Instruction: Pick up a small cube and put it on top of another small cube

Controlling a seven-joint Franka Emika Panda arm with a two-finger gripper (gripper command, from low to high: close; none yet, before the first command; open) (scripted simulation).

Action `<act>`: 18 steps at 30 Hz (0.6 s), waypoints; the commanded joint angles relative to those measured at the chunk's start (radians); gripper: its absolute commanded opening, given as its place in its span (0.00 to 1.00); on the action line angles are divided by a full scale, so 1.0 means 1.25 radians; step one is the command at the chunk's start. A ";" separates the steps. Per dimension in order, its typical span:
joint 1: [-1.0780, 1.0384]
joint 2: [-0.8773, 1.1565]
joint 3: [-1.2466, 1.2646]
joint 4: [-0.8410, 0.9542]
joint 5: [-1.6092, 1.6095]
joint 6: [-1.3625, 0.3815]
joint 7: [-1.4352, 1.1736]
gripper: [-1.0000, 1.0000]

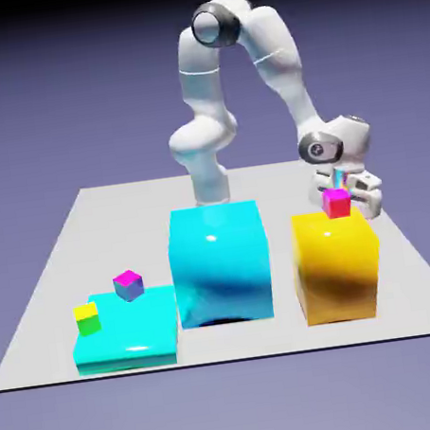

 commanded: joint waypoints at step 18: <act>-0.104 -0.222 -0.090 0.193 0.087 -0.374 -0.120 0.00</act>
